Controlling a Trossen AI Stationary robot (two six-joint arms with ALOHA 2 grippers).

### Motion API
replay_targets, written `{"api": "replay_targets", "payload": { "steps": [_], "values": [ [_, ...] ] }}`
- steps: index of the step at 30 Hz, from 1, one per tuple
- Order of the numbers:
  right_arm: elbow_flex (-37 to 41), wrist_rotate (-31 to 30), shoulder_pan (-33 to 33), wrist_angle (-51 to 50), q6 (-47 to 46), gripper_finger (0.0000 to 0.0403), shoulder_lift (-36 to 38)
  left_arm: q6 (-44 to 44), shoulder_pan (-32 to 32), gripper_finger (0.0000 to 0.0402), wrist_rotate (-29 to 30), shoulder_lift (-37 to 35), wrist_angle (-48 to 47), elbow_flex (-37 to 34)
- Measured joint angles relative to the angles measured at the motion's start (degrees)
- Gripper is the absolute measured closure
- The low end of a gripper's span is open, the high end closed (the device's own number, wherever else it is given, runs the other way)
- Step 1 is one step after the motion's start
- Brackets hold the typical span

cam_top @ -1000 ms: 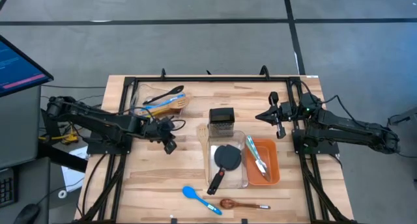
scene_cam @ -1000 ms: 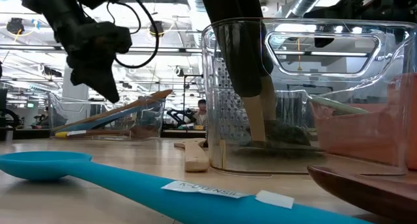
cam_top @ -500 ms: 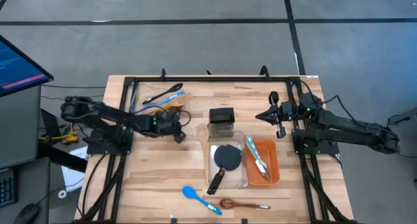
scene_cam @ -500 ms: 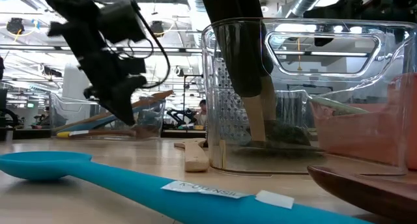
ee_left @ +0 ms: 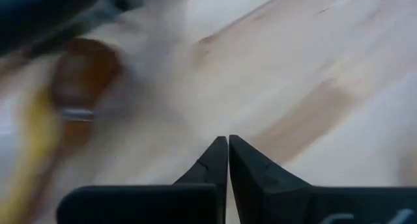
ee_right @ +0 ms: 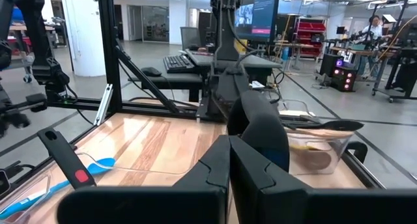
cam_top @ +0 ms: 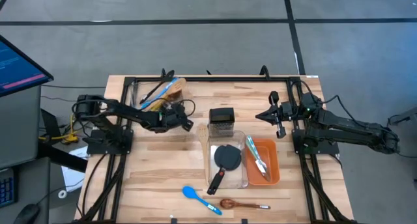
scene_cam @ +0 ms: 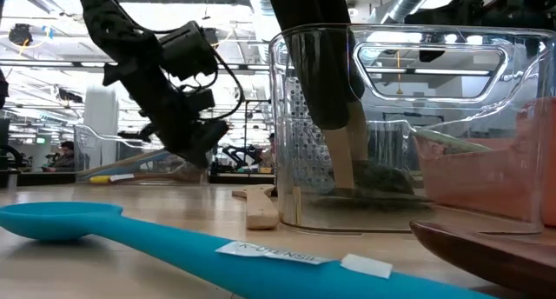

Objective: Pick & Place Kitchen Items
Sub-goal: Adjust the top transparent bin on the table, then adjust the orange bin on the table

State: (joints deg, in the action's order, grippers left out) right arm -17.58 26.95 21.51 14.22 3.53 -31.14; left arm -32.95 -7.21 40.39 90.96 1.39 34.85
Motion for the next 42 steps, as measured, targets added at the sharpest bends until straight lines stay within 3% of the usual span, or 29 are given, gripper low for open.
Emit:
{"api": "replay_targets", "payload": {
  "steps": [5, 12, 25, 42],
  "values": [
    [0.0, 0.01, -0.01, -0.02, 0.0, 0.0403, -0.02, 0.5, 4.04, 0.04, -5.41, 0.02, 14.09, -0.04],
    [0.0, 0.01, 0.01, -0.02, 0.0, 0.0403, -0.02, 11.93, 10.84, 0.04, -6.41, 0.02, 29.05, -0.04],
    [0.0, -0.51, 0.01, -0.02, 0.02, 0.0403, -0.02, 12.63, 15.55, 0.04, -6.41, 0.0, 29.89, -0.02],
    [0.0, -4.14, 0.01, -0.46, 1.55, 0.0403, -0.02, 12.59, 10.41, 0.04, -6.18, -0.04, 33.49, -0.02]
  ]
}}
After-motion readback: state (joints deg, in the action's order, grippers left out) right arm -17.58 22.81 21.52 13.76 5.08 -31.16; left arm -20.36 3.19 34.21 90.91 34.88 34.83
